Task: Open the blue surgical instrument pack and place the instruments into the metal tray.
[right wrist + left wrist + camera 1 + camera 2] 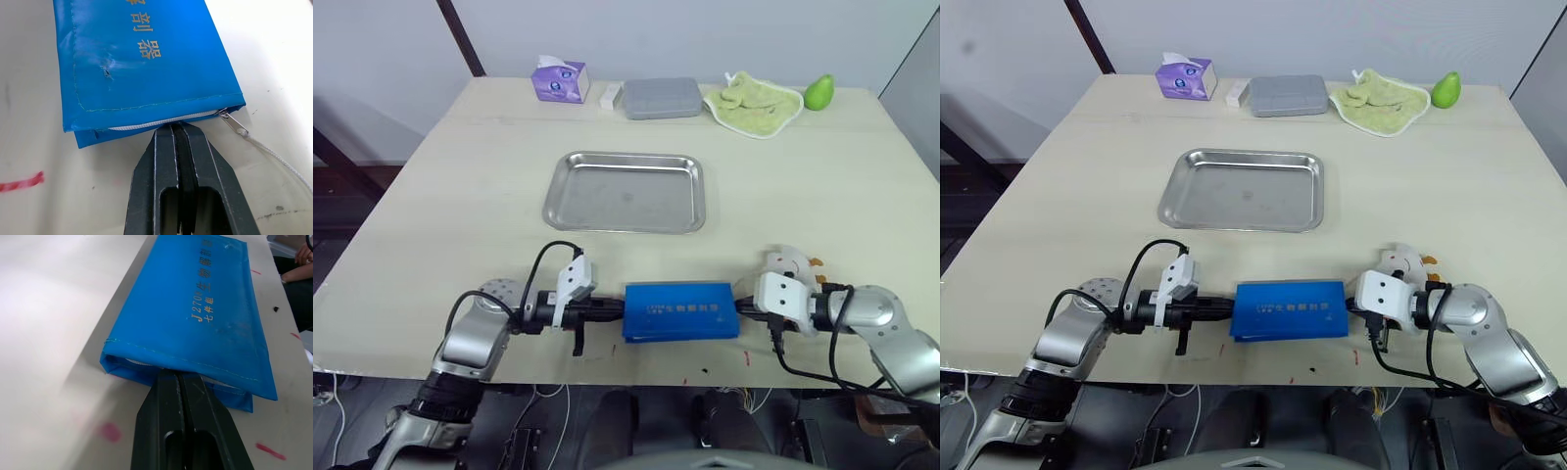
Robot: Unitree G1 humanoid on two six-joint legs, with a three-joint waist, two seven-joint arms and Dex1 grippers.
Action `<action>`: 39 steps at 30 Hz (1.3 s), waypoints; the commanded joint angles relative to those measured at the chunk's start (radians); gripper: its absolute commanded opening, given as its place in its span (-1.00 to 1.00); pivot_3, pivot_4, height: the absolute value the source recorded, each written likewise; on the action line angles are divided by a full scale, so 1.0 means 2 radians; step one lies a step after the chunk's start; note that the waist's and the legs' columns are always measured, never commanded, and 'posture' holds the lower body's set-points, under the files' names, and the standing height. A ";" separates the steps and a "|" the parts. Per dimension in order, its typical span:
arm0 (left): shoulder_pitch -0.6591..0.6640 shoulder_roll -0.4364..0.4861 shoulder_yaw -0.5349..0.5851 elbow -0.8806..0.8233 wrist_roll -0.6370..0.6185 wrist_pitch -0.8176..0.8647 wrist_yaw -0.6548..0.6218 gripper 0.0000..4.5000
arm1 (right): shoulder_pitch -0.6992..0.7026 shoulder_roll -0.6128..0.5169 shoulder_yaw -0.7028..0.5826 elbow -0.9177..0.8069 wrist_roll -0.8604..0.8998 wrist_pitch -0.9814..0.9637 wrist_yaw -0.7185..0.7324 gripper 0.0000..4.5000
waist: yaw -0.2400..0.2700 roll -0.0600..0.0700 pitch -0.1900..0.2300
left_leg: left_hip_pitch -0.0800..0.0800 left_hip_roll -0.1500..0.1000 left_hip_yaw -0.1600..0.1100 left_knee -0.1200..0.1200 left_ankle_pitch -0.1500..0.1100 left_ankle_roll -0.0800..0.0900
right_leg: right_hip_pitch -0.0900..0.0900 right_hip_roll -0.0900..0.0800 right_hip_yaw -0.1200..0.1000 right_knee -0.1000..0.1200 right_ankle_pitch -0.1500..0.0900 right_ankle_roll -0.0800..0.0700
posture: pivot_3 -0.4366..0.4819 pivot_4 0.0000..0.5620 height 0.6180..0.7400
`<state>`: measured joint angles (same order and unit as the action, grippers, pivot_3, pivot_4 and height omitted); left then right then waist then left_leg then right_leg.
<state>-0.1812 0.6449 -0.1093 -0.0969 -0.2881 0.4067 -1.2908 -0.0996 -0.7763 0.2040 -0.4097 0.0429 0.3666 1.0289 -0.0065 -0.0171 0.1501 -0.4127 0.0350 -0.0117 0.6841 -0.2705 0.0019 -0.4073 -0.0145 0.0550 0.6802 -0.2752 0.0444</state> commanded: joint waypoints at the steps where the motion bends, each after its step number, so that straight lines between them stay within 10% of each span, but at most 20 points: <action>1: 0.007 -0.010 -0.032 -0.028 -0.015 0.003 -0.006 -0.99 | 0.006 0.006 0.022 -0.026 0.022 -0.006 0.017 -1.00 | 0.000 0.000 0.000 | 0.000 0.000 0.000 0.000 0.000 0.000 | 0.000 0.000 0.000 0.000 0.000 0.000 | -0.05 -0.47 1.00; 36: 0.001 -0.026 0.008 0.024 -0.022 -0.057 0.019 -0.99 | -0.006 0.025 -0.009 -0.004 0.031 0.015 -0.003 -1.00 | 0.000 0.000 0.000 | 0.006 0.000 0.000 -0.001 0.000 0.000 | 0.006 0.000 0.000 -0.001 0.000 0.000 | -0.05 -0.47 1.00; 39: 0.009 -0.013 0.031 0.020 -0.045 -0.049 0.005 -0.62 | 0.004 0.018 -0.034 -0.013 0.054 0.026 0.002 -0.56 | 0.000 0.000 0.000 | 0.006 0.000 0.000 -0.001 0.000 0.000 | 0.006 0.000 0.000 -0.001 0.000 0.000 | -0.05 -0.47 1.00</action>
<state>-0.1662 0.6115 -0.0685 -0.0271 -0.3289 0.3121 -1.2560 -0.0955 -0.7402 0.1626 -0.3831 0.0940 0.4165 1.0166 -0.0072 -0.0171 0.1506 -0.4006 0.0358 -0.0111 0.6815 -0.2709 0.0023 -0.3956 -0.0143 0.0555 0.6783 -0.2757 0.0442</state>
